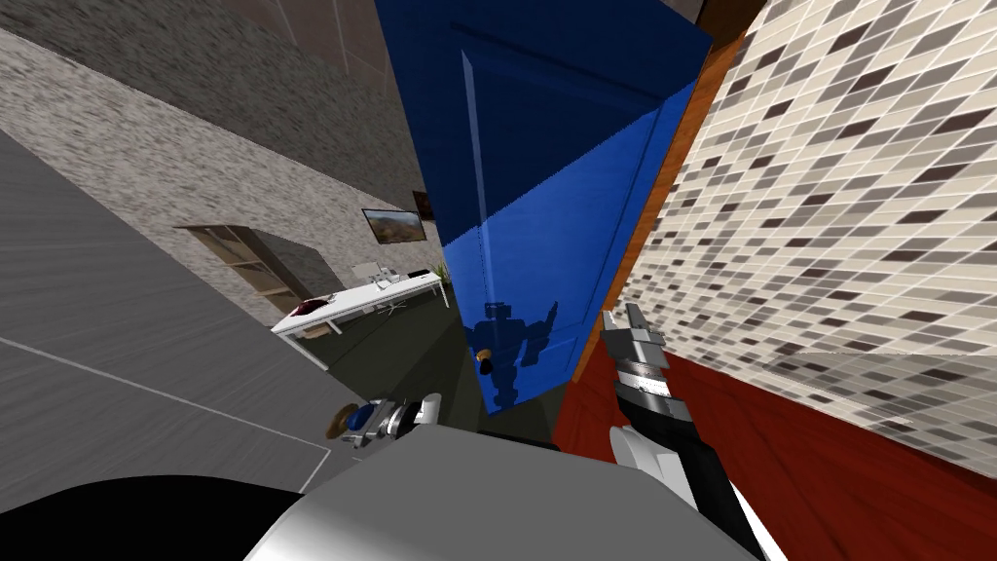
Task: Push the door open
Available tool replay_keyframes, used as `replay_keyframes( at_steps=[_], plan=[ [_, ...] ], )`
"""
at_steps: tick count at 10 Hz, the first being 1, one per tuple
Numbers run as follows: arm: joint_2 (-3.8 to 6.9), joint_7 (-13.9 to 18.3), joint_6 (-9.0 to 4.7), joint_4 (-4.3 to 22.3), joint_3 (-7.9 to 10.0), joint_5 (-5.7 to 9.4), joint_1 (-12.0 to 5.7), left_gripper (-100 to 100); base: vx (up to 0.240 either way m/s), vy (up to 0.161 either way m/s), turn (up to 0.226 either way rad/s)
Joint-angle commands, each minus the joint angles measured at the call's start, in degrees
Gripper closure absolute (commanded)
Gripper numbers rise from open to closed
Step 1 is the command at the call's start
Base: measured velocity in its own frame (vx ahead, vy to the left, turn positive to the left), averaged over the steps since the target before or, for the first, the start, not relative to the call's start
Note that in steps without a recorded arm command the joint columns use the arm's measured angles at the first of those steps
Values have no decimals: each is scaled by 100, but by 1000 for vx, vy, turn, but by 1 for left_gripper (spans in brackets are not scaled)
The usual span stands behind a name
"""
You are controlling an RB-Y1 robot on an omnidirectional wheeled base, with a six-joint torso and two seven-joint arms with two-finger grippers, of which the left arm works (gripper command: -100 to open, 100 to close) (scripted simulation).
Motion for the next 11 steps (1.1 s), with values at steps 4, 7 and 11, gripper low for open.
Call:
replay_keyframes(
  at_steps=[4, 7, 11],
  plan=[
    [44, -153, -377, -33, 69, 458, 55, 100, 27, 114, -62],
    [-3, -264, -593, -68, 71, 788, 81, 100, 17, 113, -70],
    [-76, -395, -849, -110, 74, 1178, 111, 100, 22, 130, -66]
  ],
)
